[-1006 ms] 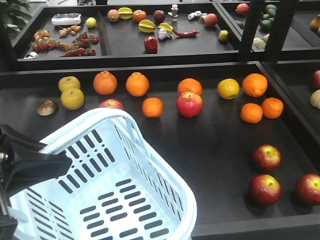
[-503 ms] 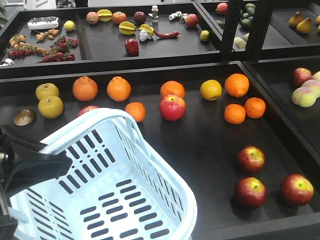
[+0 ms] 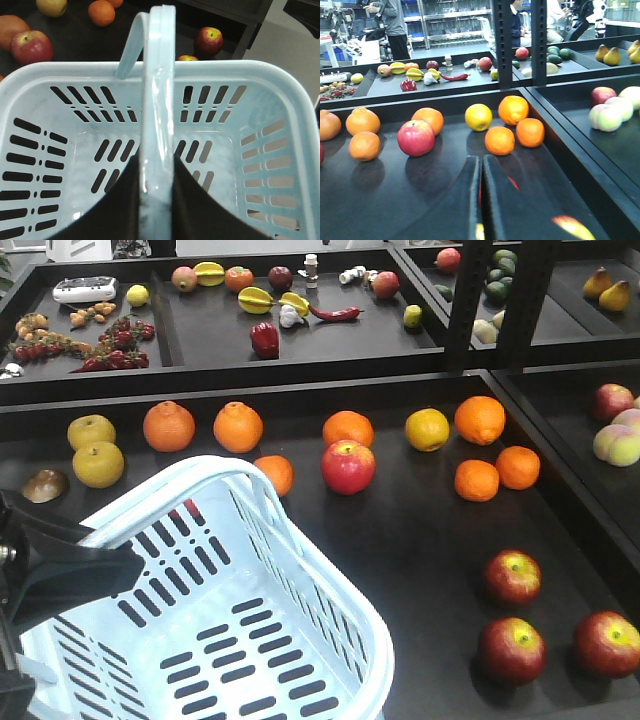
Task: Pick three apples into basket with both arms
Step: 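Hold the basket in the left gripper while the base settles at the table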
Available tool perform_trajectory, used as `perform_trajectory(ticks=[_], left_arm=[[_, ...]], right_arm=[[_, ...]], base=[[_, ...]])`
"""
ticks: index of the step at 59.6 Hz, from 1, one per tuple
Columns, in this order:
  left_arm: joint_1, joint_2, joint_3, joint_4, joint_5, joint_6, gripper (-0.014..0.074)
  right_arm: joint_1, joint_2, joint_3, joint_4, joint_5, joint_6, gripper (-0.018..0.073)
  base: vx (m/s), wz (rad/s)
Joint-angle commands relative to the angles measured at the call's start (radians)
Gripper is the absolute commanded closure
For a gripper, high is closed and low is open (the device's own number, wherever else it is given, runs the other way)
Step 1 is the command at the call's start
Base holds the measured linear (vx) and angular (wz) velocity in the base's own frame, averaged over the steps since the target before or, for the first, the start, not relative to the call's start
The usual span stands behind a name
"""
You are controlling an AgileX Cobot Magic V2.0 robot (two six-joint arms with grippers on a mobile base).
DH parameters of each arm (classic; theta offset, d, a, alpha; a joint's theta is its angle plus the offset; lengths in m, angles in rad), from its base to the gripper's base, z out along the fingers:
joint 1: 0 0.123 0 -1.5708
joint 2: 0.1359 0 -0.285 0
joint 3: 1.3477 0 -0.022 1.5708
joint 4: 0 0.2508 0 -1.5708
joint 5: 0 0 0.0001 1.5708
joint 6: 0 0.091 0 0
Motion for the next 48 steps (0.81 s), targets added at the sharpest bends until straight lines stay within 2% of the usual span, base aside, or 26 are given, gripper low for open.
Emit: perform_trajectory(ticks=[1, 48], left_arm=[[-0.004, -0.013, -0.026, -0.048, -0.083, -0.011, 0.0602], [-0.004, -0.013, -0.026, -0.048, -0.083, -0.011, 0.0602]], right_arm=[[-0.007, -0.013, 0.012, -0.008, -0.073, -0.009, 0.0564], [-0.007, -0.013, 0.012, -0.008, -0.073, -0.009, 0.0564]], base=[[0.08, 0.09], [0.06, 0.12]])
